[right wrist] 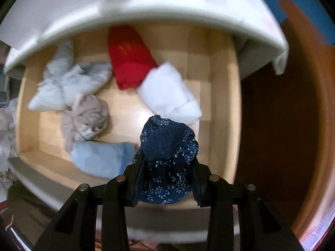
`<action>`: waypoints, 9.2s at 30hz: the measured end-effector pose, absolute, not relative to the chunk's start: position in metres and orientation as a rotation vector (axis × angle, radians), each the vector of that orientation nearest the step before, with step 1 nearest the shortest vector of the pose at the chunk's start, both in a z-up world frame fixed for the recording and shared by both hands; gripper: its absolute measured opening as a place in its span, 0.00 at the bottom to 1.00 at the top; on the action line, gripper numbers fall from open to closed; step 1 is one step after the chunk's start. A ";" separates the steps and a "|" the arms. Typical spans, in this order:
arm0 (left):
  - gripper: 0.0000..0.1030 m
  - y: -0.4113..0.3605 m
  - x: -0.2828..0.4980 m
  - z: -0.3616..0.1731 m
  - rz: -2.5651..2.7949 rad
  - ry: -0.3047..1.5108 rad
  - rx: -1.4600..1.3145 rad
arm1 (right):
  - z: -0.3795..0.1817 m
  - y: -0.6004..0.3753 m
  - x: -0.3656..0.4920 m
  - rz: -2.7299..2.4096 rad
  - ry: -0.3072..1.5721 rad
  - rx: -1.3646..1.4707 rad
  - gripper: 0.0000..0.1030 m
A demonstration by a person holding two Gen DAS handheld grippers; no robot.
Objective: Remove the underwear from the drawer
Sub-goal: 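Lift the dark blue underwear toward the white box with the right gripper while the left returns over the drawer, then lower the dark blue underwear into the white box and open the right gripper, then return the right gripper to the drawer and grasp the light blue folded underwear, then grasp the grey-beige knotted underwear with the left gripper while the right holds the light blue one, then hold the grey-beige and light blue underwear in both grippers over the drawer, then drop the grey-beige underwear into the white box with the left gripper while the right holds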
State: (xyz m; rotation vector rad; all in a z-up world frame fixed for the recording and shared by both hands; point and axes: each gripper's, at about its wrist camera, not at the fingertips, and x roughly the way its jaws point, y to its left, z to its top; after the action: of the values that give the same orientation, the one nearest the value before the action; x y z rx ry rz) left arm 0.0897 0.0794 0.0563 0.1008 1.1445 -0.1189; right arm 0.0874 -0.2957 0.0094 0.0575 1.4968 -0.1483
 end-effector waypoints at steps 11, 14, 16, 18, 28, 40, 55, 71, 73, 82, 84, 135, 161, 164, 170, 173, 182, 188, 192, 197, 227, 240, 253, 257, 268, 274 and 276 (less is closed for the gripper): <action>0.44 0.068 0.082 0.019 -0.130 1.149 0.099 | 0.154 -0.281 0.104 -0.111 1.292 -0.006 0.34; 0.44 0.066 0.080 0.012 -0.132 1.153 0.114 | 0.191 -0.274 0.128 -0.116 1.231 -0.007 0.34; 0.44 0.066 0.080 0.012 -0.142 1.151 0.104 | 0.207 -0.271 0.146 -0.125 1.198 -0.001 0.34; 0.44 0.068 0.078 0.014 -0.146 1.133 0.089 | 0.220 -0.271 0.164 -0.129 1.173 0.005 0.34; 0.44 0.080 0.076 0.017 -0.143 1.098 -0.003 | 0.186 -0.268 0.260 -0.198 1.224 0.035 0.34; 0.44 0.079 0.080 0.010 -0.158 1.134 -0.017 | 0.147 -0.264 0.273 -0.190 1.290 -0.018 0.54; 0.44 0.071 0.078 0.005 -0.159 1.152 0.021 | 0.184 -0.247 0.159 -0.082 1.272 0.005 0.59; 0.44 0.062 0.077 0.002 -0.188 1.172 0.054 | -0.001 -0.202 0.102 -0.022 1.626 0.033 0.59; 0.44 0.063 0.077 0.002 -0.190 1.174 0.050 | -0.014 -0.199 0.102 -0.028 1.644 0.050 0.60; 0.44 0.063 0.078 0.001 -0.195 1.184 0.043 | -0.045 -0.178 0.109 -0.049 1.668 0.047 0.74; 0.44 0.063 0.078 0.001 -0.197 1.185 0.039 | -0.050 -0.173 0.111 -0.069 1.663 0.016 0.74; 0.44 -0.049 0.097 -0.028 -0.420 1.332 0.229 | -0.096 -0.311 0.095 -0.290 1.719 0.058 0.71; 0.67 -0.091 0.125 -0.074 -0.394 1.530 0.205 | -0.092 -0.284 0.095 -0.270 1.715 0.039 0.71; 0.64 -0.083 0.124 -0.074 -0.392 1.538 0.171 | -0.091 -0.284 0.095 -0.269 1.715 0.040 0.71; 0.49 -0.085 0.118 -0.069 -0.395 1.510 0.159 | -0.092 -0.284 0.095 -0.269 1.717 0.038 0.71; 0.45 -0.077 0.112 -0.062 -0.389 1.500 0.149 | -0.093 -0.282 0.095 -0.271 1.718 0.026 0.71; 0.40 -0.053 0.100 -0.052 -0.356 1.499 0.103 | -0.095 -0.279 0.093 -0.272 1.713 0.022 0.71; 0.39 -0.042 0.098 -0.039 -0.359 1.485 0.093 | -0.096 -0.276 0.092 -0.257 1.713 0.014 0.71; 0.39 -0.037 0.095 -0.023 -0.371 1.466 0.085 | -0.097 -0.273 0.093 -0.261 1.712 -0.007 0.71; 0.39 -0.026 0.086 -0.008 -0.370 1.438 0.078 | -0.100 -0.269 0.094 -0.260 1.711 -0.034 0.70; 0.39 -0.012 0.093 0.167 -0.443 1.134 0.065 | -0.095 -0.267 0.090 -0.254 1.686 -0.031 0.66; 0.39 -0.013 0.162 0.248 -0.367 0.958 0.045 | -0.095 -0.267 0.089 -0.251 1.687 -0.033 0.66; 0.39 -0.052 0.228 0.208 -0.309 0.980 0.113 | -0.094 -0.267 0.089 -0.248 1.688 -0.035 0.66; 0.39 -0.060 0.237 0.182 -0.284 1.024 0.140 | -0.094 -0.266 0.089 -0.246 1.688 -0.037 0.66; 0.45 -0.065 0.240 0.148 -0.251 1.083 0.161 | -0.094 -0.264 0.091 -0.242 1.691 -0.042 0.66; 0.46 -0.067 0.233 0.158 -0.249 1.049 0.177 | -0.094 -0.262 0.092 -0.242 1.691 -0.042 0.66; 0.46 -0.064 0.229 0.165 -0.252 1.033 0.177 | -0.094 -0.261 0.093 -0.243 1.692 -0.041 0.66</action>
State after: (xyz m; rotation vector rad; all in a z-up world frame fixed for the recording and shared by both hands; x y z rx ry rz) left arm 0.2289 -0.0642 0.1653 0.1770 1.0329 -0.2523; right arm 0.0925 -0.2609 -0.0944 -0.0413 1.6917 -0.2429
